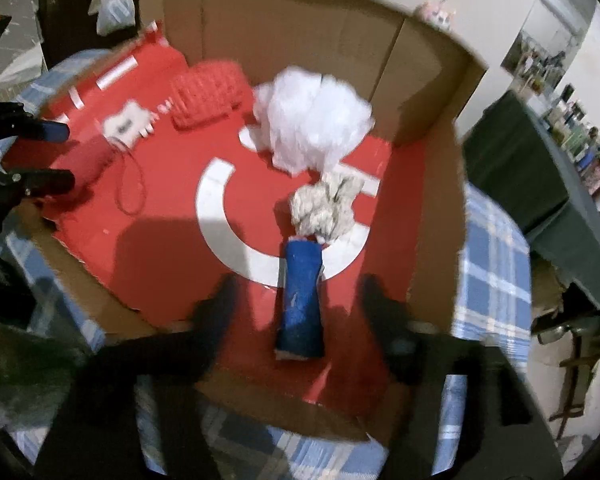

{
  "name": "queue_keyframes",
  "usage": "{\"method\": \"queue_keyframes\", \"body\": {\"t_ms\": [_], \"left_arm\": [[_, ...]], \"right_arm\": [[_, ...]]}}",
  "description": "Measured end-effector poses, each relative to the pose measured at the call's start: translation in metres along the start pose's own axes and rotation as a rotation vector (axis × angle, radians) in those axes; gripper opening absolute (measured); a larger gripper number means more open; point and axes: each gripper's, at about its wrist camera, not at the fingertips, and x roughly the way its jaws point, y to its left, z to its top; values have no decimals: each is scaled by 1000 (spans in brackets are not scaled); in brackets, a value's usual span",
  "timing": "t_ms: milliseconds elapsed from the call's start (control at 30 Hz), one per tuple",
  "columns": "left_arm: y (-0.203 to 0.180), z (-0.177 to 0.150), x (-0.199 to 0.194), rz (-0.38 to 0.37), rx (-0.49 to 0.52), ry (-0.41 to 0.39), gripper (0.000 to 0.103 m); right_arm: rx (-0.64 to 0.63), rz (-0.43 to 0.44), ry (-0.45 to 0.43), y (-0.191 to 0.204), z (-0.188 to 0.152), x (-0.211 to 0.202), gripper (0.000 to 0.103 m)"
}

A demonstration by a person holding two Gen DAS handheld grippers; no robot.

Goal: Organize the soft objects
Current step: 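Open both tools to release the blue cloth and red heart into the box, then withdraw both tools from the box toward the remaining table items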

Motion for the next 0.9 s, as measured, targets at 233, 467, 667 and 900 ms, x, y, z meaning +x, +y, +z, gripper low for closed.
{"method": "queue_keyframes", "body": {"t_ms": [233, 467, 667, 900], "left_arm": [[-14, -13, -64, -15, -40, -154, 95], [-36, -39, -121, -28, -79, -292, 103], [-52, -72, -154, -3, -109, -395, 103], [-79, -119, -174, 53, -93, -498, 103]], "right_arm": [[38, -7, -107, 3, -3, -61, 72], [73, -8, -230, 19, -24, -132, 85], [83, -55, -347, 43, -59, -185, 86], [113, -119, -439, 69, -105, -214, 89]]}}
